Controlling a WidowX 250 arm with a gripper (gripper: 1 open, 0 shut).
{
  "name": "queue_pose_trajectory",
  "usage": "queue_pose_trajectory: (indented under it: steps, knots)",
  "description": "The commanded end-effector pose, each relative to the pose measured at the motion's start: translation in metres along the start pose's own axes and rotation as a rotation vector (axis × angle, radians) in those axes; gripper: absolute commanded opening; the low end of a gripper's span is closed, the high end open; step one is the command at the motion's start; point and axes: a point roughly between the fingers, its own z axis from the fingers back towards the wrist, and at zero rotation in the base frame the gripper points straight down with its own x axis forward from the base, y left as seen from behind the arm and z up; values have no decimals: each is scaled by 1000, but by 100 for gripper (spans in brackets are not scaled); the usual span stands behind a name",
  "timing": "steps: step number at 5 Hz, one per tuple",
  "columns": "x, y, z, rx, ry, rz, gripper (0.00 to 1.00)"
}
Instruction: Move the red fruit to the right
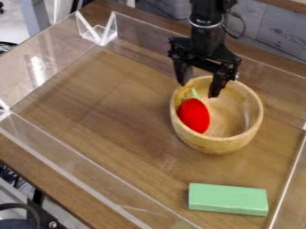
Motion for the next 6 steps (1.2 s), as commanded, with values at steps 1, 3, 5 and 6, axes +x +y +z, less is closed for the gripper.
queue_pose_trajectory:
  steps: [1, 3, 5, 6]
  knots:
    - [-3, 1, 17, -5, -51, -8, 100]
    - [-16, 5, 23, -1, -43, 21, 100]
    - [-18, 15, 35, 3, -34, 41, 100]
    - [-21, 23, 44, 5, -34, 24, 100]
